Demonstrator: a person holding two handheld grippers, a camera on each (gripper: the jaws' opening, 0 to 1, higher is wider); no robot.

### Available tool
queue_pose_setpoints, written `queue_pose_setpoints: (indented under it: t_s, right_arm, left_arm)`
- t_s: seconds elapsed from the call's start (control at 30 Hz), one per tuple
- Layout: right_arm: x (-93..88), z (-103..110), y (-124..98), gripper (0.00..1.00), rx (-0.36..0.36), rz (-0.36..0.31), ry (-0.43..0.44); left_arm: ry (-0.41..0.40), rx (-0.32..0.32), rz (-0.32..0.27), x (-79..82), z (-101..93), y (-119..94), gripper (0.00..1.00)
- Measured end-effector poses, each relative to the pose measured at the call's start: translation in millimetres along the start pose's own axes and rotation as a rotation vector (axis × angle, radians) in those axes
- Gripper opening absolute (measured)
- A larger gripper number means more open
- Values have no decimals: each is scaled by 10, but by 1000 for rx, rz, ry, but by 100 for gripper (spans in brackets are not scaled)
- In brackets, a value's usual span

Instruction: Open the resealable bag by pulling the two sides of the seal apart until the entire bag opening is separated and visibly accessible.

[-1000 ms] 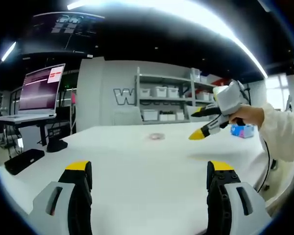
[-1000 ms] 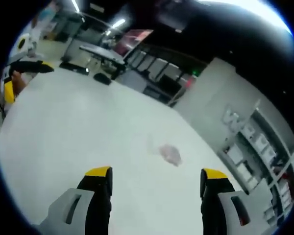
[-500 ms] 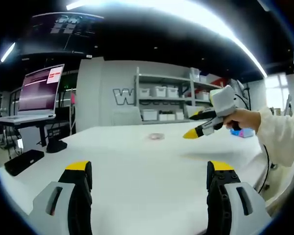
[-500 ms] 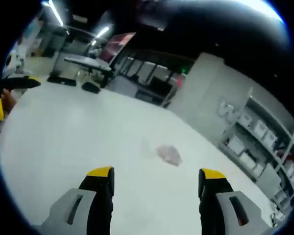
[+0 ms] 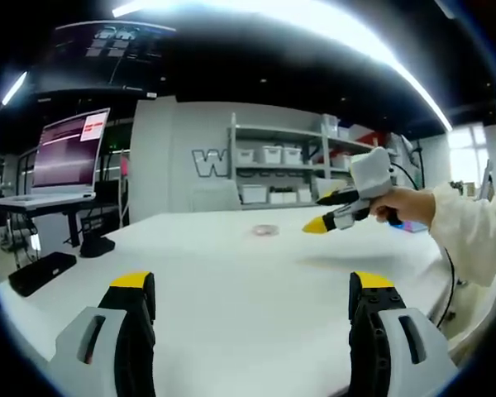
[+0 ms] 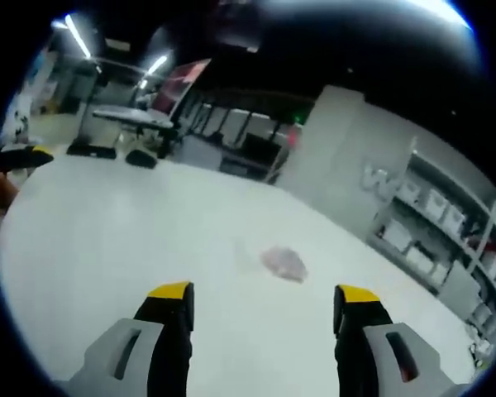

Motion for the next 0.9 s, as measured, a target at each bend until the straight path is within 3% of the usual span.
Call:
queue_pose_setpoints:
  t_s: [0.27, 0.9]
  right_arm:
    - [-9, 30, 47, 68, 2, 10, -10]
    - [13, 131, 167, 66, 34, 35, -156]
  left_arm:
    - [-3, 7, 2, -13, 12, -23, 96]
    - [-10, 12, 4, -37, 34, -40, 96]
Point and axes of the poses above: the point that each gripper's makers call its tool centre point, and the gripper's own axes: y roughly forward along the fingers, z roughly to its left, x roughly out of its top, the point moved 6 cm from there along -y, roughly backward along the fingers, and after that the axes turned 6 degrees about -x, right-handed, at the moved point
